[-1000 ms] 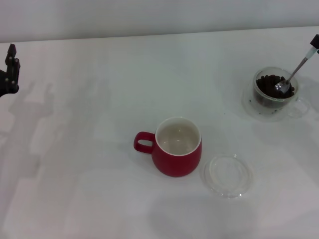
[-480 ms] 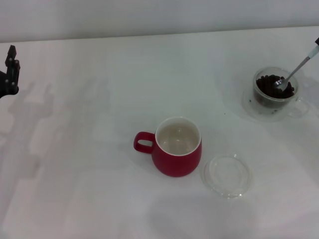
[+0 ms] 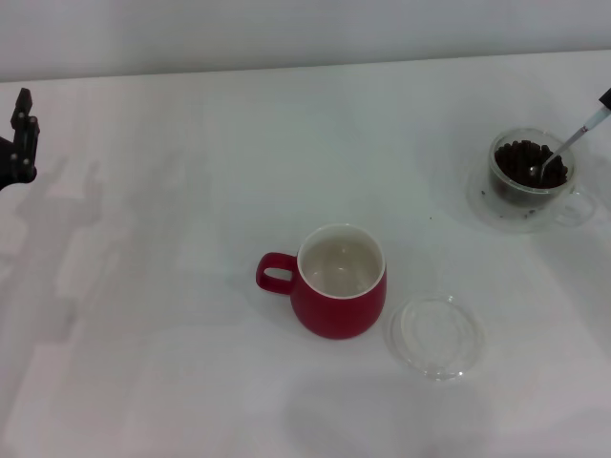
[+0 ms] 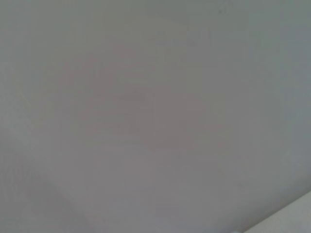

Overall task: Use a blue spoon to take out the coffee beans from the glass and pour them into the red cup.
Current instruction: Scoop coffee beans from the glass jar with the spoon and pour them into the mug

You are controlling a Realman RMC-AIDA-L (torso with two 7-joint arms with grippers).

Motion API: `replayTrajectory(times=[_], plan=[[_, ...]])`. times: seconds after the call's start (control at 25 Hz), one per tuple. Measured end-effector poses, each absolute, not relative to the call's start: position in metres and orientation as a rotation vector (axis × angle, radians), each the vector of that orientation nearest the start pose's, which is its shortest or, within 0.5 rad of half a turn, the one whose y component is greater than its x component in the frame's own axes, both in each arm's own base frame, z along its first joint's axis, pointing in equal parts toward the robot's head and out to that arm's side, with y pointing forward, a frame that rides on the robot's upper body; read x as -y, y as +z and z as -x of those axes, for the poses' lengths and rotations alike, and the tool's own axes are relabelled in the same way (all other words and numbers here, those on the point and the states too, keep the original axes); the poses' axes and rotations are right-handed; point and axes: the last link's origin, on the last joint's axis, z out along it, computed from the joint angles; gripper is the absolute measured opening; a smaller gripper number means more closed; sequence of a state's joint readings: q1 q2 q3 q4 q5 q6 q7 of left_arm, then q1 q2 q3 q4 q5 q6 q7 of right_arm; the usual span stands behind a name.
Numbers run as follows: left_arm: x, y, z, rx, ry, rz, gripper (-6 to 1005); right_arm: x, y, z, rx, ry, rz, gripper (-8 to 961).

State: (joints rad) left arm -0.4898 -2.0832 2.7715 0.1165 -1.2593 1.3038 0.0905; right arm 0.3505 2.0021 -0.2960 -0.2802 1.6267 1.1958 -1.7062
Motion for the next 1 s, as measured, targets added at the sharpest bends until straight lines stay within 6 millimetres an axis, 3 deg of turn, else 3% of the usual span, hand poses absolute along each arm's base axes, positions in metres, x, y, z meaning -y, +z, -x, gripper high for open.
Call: replayTrajectory(times=[1.0], plan=[[-0.3324,-0.0196,0.3032,0.213,-0.610,1.680,424,-0.3052,0.0630,-0.3967,-1.376,1.192,1.378,144]])
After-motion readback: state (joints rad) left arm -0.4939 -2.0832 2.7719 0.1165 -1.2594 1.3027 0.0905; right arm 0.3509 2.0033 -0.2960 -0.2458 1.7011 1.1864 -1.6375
